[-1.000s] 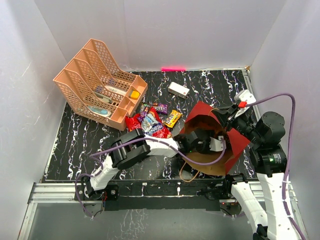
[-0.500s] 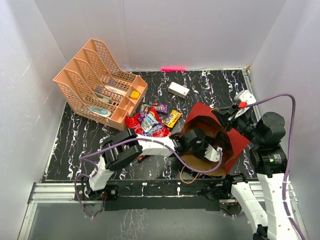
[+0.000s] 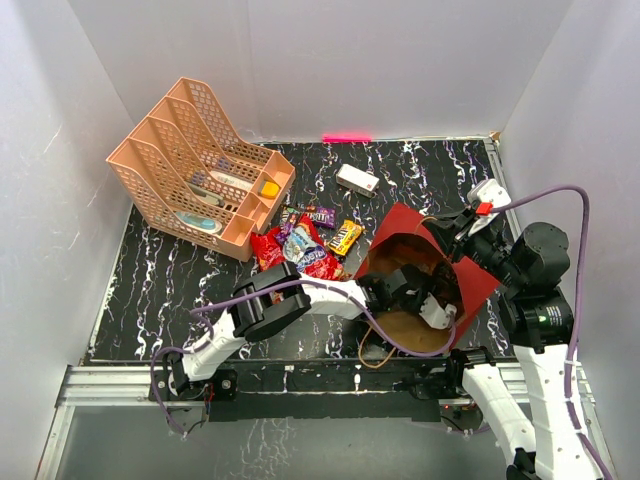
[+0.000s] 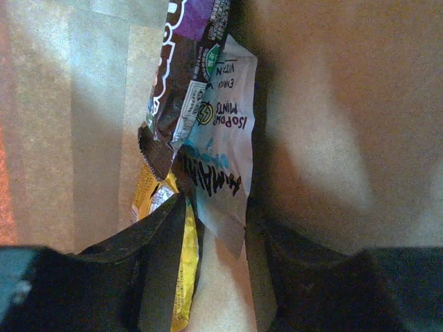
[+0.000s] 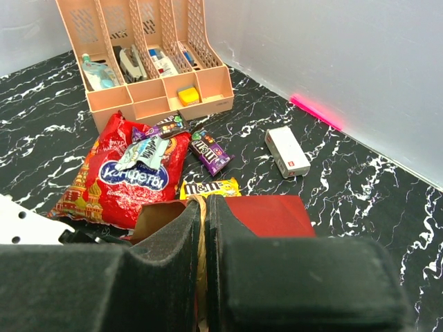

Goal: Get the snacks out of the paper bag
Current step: Take out the snack from the paper bag.

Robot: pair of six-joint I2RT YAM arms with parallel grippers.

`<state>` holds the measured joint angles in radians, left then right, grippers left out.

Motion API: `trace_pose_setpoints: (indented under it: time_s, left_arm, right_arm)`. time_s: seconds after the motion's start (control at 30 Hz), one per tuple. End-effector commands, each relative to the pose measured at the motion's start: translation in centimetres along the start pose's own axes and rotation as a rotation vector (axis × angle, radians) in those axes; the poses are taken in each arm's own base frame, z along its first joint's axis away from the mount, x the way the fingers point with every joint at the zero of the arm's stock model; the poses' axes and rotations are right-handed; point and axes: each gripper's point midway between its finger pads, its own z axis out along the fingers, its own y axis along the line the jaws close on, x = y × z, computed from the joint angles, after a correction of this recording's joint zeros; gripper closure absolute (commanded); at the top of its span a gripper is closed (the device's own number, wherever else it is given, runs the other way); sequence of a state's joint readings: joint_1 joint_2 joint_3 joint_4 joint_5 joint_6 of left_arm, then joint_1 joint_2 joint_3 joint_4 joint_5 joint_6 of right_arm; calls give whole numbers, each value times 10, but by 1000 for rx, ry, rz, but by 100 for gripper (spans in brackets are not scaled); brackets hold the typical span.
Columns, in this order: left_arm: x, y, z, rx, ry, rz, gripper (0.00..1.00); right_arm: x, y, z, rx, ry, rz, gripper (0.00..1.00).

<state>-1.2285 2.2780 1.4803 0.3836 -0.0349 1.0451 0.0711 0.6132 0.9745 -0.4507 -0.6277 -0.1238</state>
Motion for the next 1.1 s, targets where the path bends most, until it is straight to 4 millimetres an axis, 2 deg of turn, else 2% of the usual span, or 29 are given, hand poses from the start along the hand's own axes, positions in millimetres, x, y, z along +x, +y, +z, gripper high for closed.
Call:
trace_pose_setpoints:
  time_s: [0.0,0.17,0.3,0.53,0.73,0.93,1.07]
  left_arm:
    - [-2,22,10,-94,15,43,66]
    - [-5,36,15,-157,10,41,85]
    - [-9,46,2,-185,9,21,99]
    - [-23,59,-45,-209,-50,-77,100]
    - [-39,59,-86,-171,-127,-176,100]
    - [-54,56,-124,-95,-173,-247,100]
    - [-67,65,-152,-111,-223,-296,100]
  right_arm:
    - [-33,0,-3,2,-91,-50,92]
    - [-36,0,-5,8,-92,-55,92]
    - [-34,-1,-7,21,-86,-63,92]
    - [-32,-8,-11,78,-90,-80,92]
    - [-37,-20,-22,173,-104,-102,92]
    - [-33,-24,-26,210,-96,-108,92]
    - [-26,-25,-25,213,-83,-108,92]
